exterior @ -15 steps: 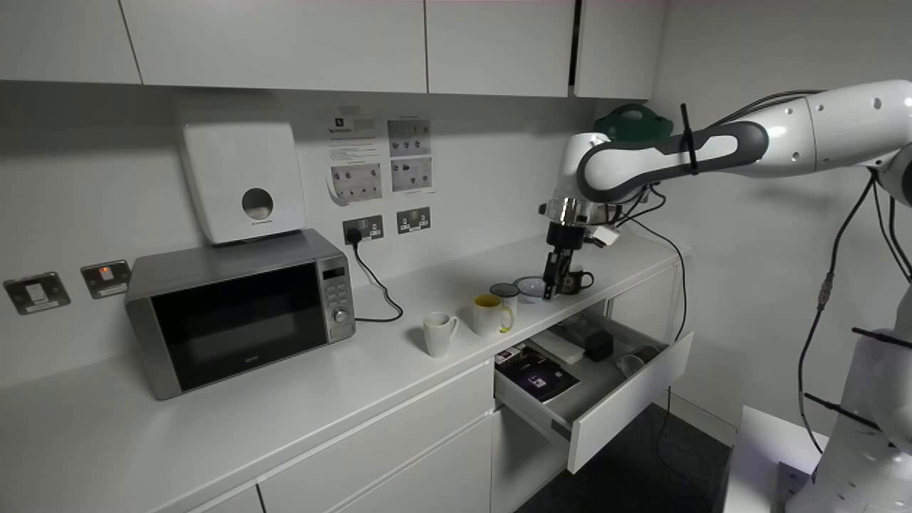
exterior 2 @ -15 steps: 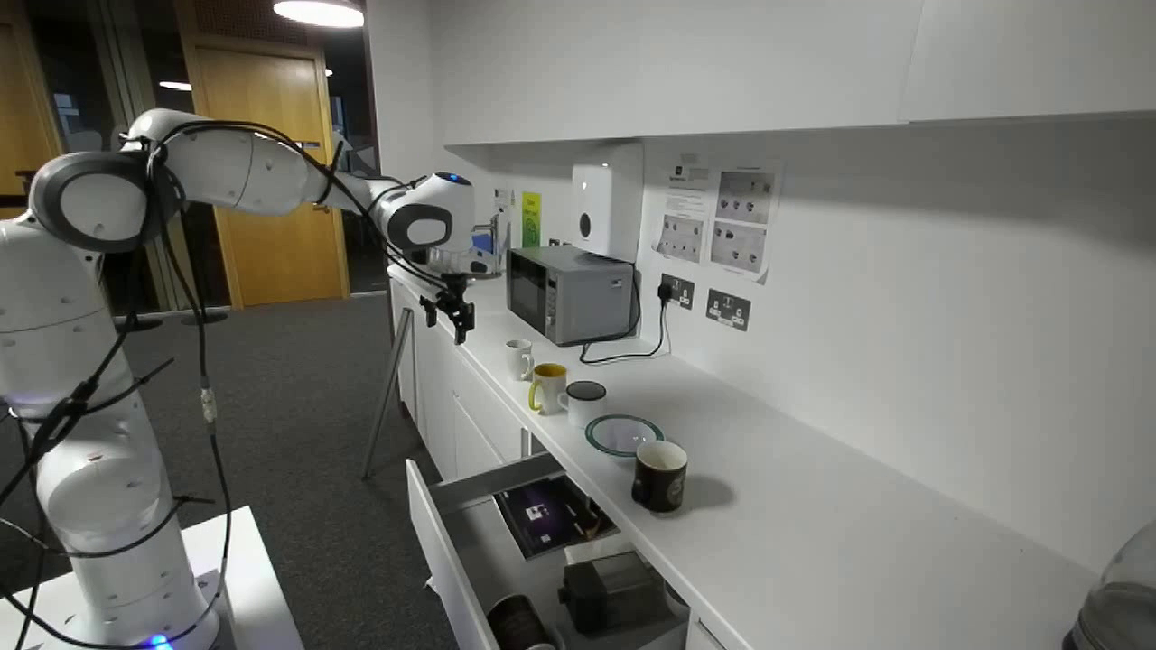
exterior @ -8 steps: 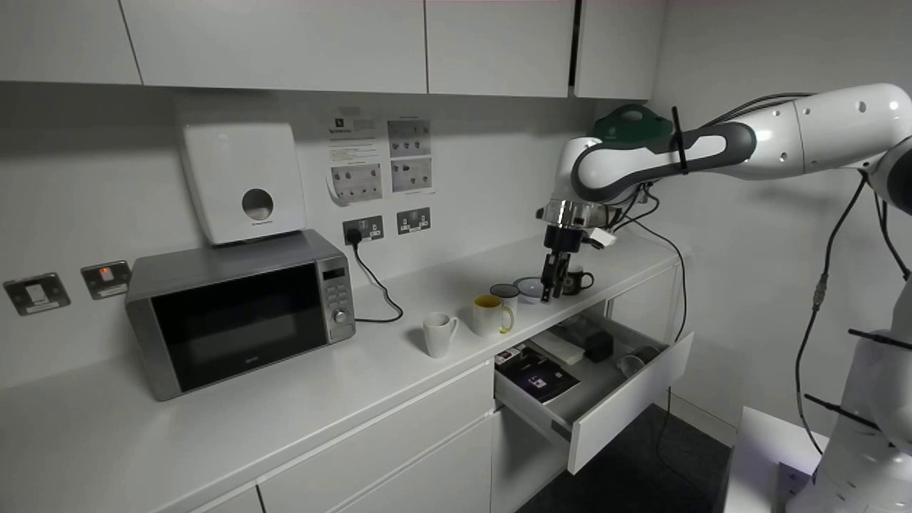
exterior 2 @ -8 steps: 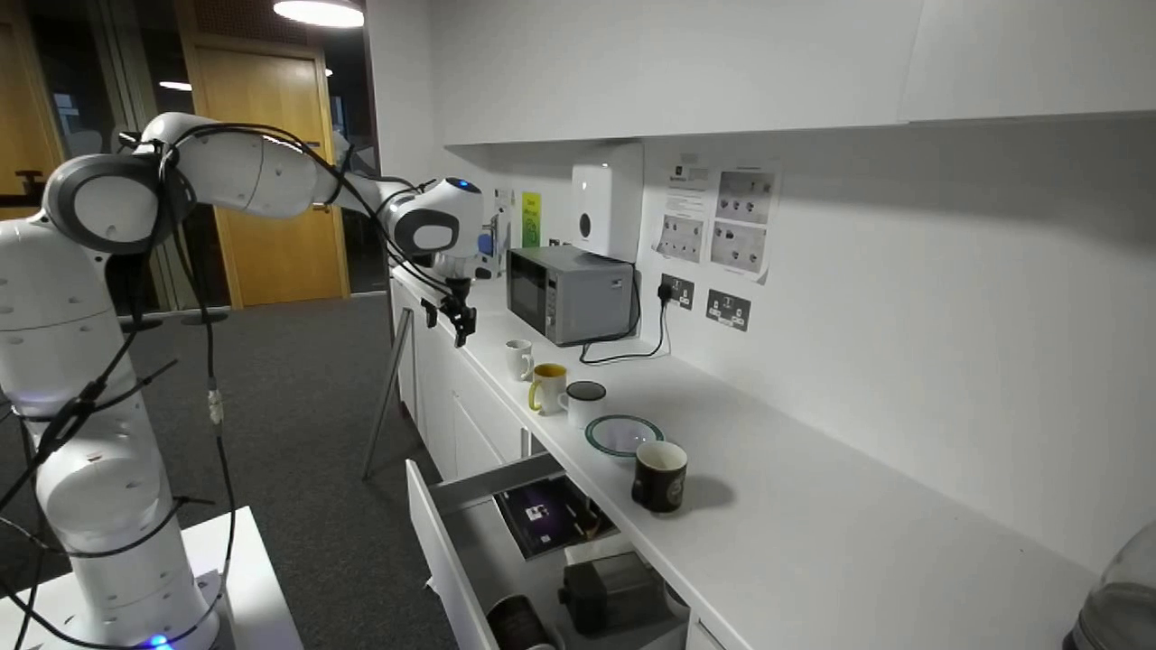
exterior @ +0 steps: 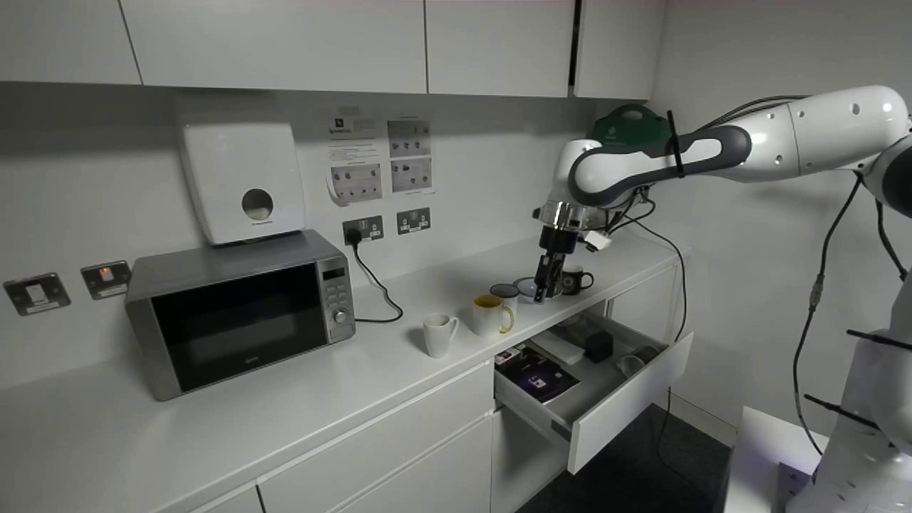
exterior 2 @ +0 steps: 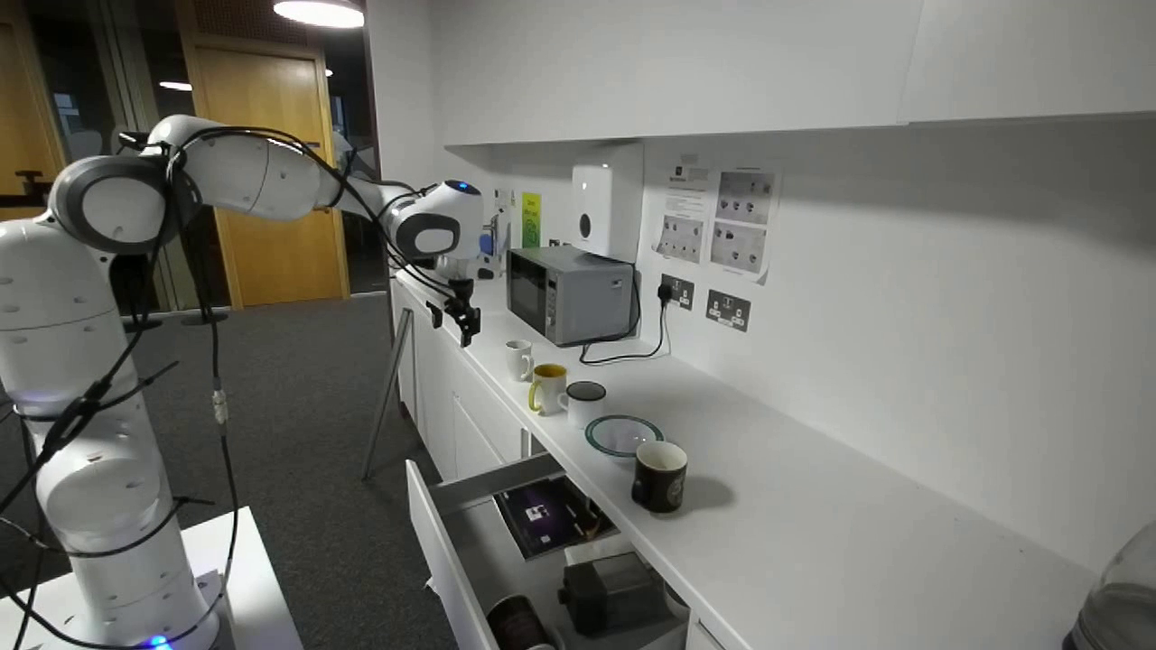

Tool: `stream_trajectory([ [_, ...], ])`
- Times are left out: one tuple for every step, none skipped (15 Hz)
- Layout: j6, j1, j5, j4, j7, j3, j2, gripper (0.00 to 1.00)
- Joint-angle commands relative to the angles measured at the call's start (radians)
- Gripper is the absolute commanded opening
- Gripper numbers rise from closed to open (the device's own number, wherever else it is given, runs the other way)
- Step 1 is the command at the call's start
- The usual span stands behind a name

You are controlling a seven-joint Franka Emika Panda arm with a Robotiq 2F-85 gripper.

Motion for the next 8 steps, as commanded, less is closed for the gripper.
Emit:
stream_trajectory([
  [0.131, -0.004, 0.051, 0.026, -0.049, 0.017, 0.068, 1.0],
  [0.169, -0.006, 0.073, 0.03, -0.076, 0.021, 0.086, 1.0],
  [0.205, -0.009, 0.087, 0.034, -0.108, 0.025, 0.109, 1.0],
  [0.235, -0.014, 0.104, 0.037, -0.141, 0.029, 0.128, 1.0],
  [0.262, -0.019, 0.12, 0.041, -0.172, 0.033, 0.147, 1.0],
  [0.288, -0.027, 0.14, 0.042, -0.211, 0.036, 0.164, 1.0],
  [0.307, -0.035, 0.163, 0.045, -0.248, 0.039, 0.18, 1.0],
  [0.319, -0.044, 0.185, 0.049, -0.283, 0.042, 0.195, 1.0],
])
